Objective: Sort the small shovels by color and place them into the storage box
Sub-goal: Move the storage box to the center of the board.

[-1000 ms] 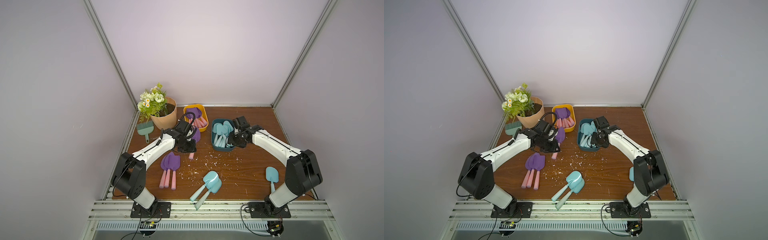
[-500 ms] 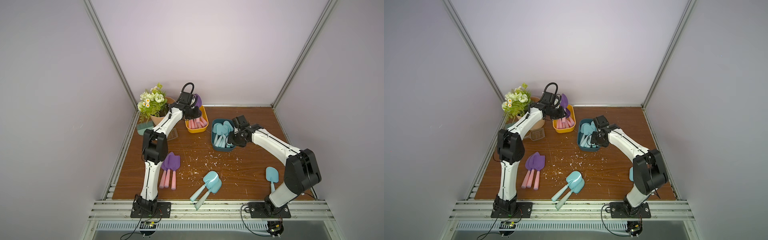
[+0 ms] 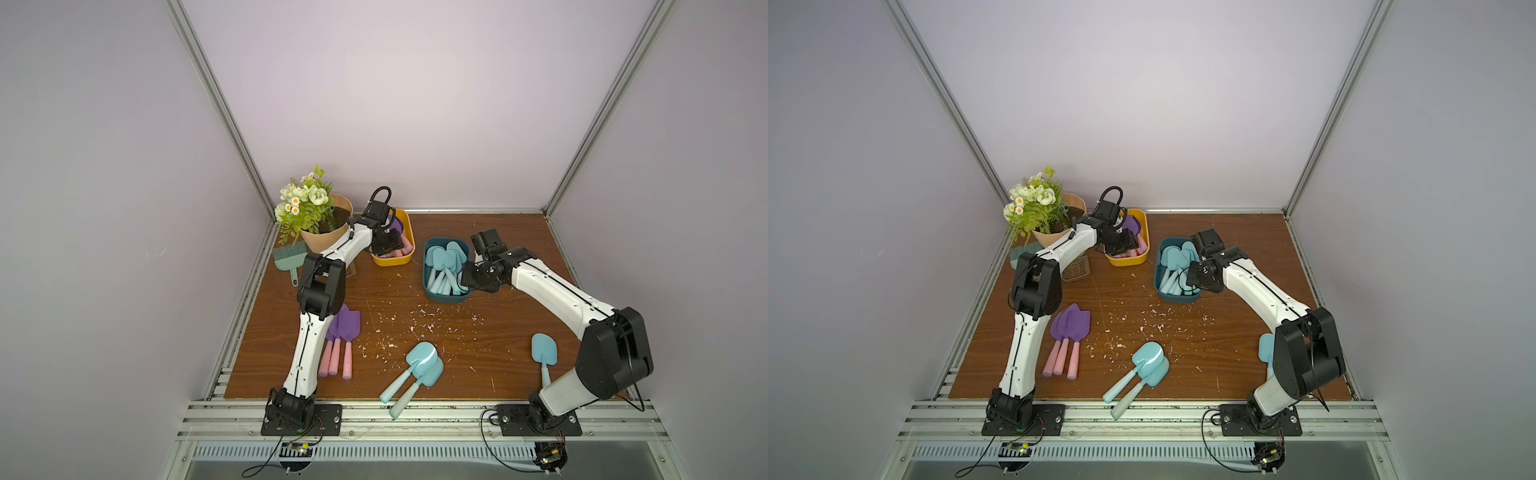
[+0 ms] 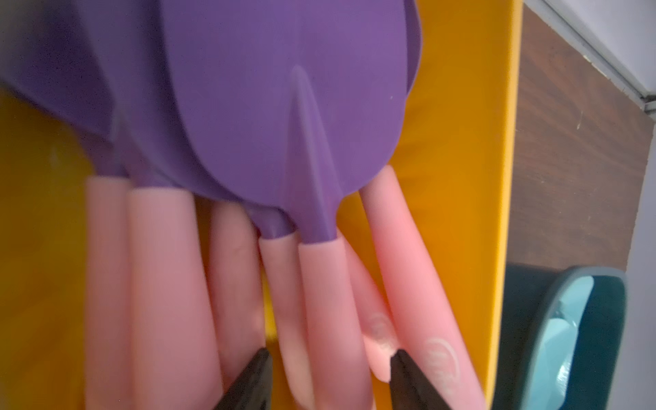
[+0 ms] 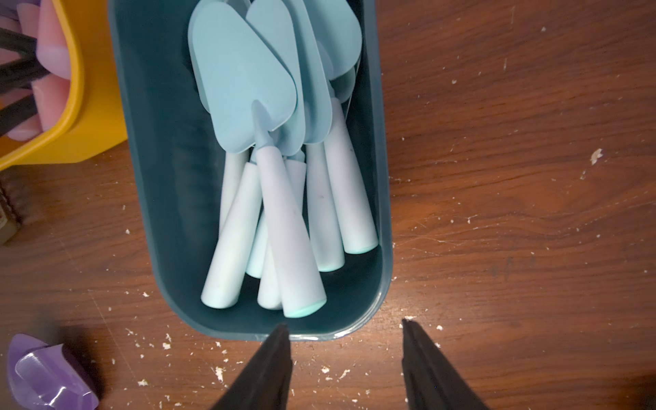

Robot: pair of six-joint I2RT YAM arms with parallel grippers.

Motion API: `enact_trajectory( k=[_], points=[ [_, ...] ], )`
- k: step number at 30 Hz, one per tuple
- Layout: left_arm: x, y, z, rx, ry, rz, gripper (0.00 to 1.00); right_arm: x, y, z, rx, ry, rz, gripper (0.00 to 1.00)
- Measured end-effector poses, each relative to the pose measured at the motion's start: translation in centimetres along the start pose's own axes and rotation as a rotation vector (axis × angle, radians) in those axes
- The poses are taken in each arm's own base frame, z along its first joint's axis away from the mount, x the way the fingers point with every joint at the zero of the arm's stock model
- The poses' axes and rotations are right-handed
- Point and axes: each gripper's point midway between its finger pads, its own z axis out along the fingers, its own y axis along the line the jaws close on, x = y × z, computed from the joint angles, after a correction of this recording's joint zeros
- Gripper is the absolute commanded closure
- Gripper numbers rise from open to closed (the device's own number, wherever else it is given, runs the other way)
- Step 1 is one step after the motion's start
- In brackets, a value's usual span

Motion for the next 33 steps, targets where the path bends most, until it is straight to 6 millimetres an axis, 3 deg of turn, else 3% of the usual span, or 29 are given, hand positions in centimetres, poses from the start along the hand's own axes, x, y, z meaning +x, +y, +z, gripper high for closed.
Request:
enact_trajectory(
  k=[10, 16, 26, 33],
  points=[
    [4.5, 0.0, -4.5, -0.001, -0.022, 0.062, 0.43, 3.0, -0.8, 1.3, 0.010, 0.063, -0.005, 0.46],
    [7.4, -0.1, -4.0, 0.008, -0.001, 0.105, 0.44, 5.3, -0.1, 0.4, -0.027, 0.075, -0.010, 0.46],
    [13.9, 1.7, -4.2, -0.024, 0.096, 0.159, 0.46, 7.7, 2.3, -0.7, -0.077, 0.079, -0.053, 0.46],
    [15.4, 2.6, -5.5, -0.050, 0.115, 0.189, 0.45, 9.2, 4.3, -1.2, -0.113, 0.089, -0.119, 0.46]
  ],
)
